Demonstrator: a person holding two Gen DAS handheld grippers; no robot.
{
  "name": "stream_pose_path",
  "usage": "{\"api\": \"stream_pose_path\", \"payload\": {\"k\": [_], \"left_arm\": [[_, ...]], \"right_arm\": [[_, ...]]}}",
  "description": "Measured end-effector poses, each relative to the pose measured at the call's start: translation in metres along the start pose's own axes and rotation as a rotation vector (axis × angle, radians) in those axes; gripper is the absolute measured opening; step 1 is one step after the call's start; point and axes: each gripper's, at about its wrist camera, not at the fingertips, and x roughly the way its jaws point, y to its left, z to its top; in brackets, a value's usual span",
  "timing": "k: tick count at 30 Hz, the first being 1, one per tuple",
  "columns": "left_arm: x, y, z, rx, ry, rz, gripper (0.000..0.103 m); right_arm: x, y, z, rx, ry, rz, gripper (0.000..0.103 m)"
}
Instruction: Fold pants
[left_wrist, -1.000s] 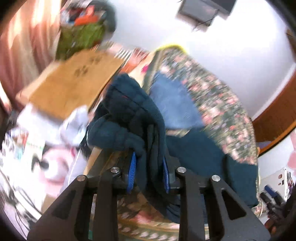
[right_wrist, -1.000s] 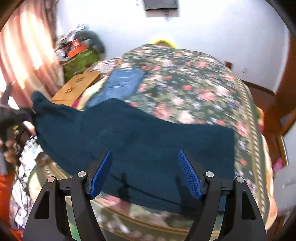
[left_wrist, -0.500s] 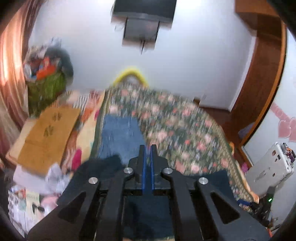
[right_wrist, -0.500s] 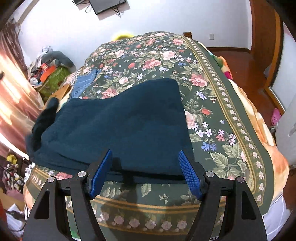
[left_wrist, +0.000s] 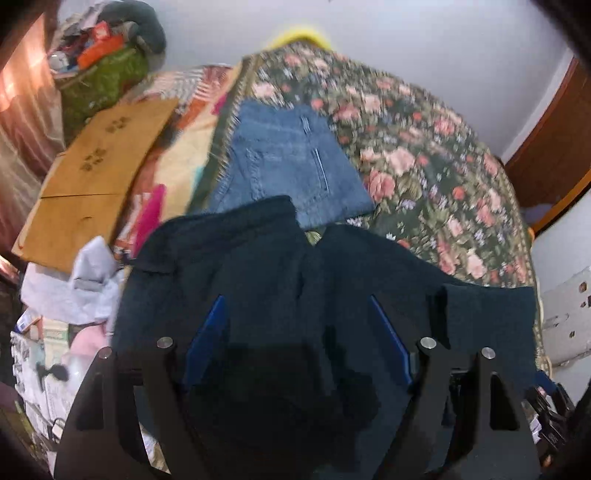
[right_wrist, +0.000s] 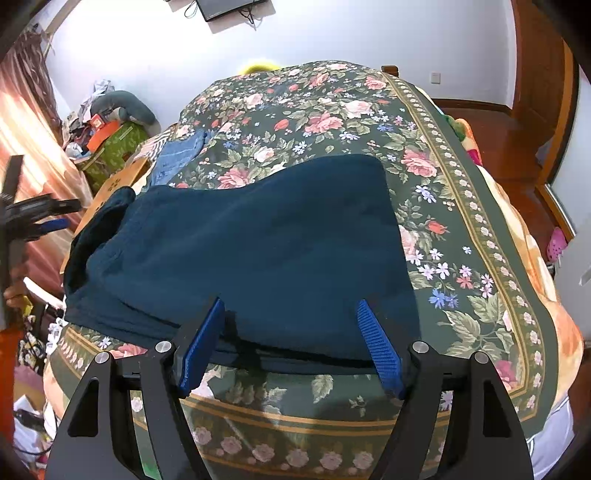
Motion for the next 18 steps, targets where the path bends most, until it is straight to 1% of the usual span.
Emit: {"api": "stream_pose_path", "payload": {"k": [1,3,4,5,6,7,8,9,11,15,18], "left_arm": [[0.009,-0.005,0.002,0.019,0.012,0.016,0.076],[0.034,-0.017,0.004,0.086,0.036,0.113,0.067],[0.044,-0.019,0.006,0.105,0.049,0.144,0.063],[0.056,-0.020,0.006,0.121,0.068,0.176,0.051],[0.069,-0.018,0.006,0.121,0.087,0.202,0.029],[0.076,-0.014,0.005,0.109,0.099,0.205,0.021],[0.077,-0.008,0.004,0.087,0.102,0.192,0.019],[0.072,0.000,0.001,0.048,0.081,0.165,0.017],[0.057,0.010,-0.003,0.012,0.039,0.153,0.016],[0.008,0.044,-0.022,-0.093,-0.054,0.120,0.015],[-0.022,0.076,-0.040,-0.173,-0.077,0.105,0.015]], "right_arm": [[0.001,0.000,0.001,-0.002,0.005,-0.003,0.072],[0.002,0.000,0.002,-0.005,0.012,-0.007,0.072],[0.004,0.000,0.002,-0.009,0.016,-0.010,0.072],[0.004,0.001,0.003,-0.011,0.019,-0.013,0.072],[0.005,0.001,0.003,-0.012,0.019,-0.015,0.072],[0.005,0.001,0.003,-0.011,0.020,-0.018,0.072],[0.005,0.001,0.003,-0.010,0.019,-0.018,0.072],[0.006,0.000,0.003,-0.009,0.017,-0.017,0.072],[0.007,0.000,0.003,-0.007,0.016,-0.016,0.072],[0.010,0.001,0.004,-0.011,0.022,-0.025,0.072],[0.010,0.001,0.004,-0.001,0.017,-0.030,0.073]]}}
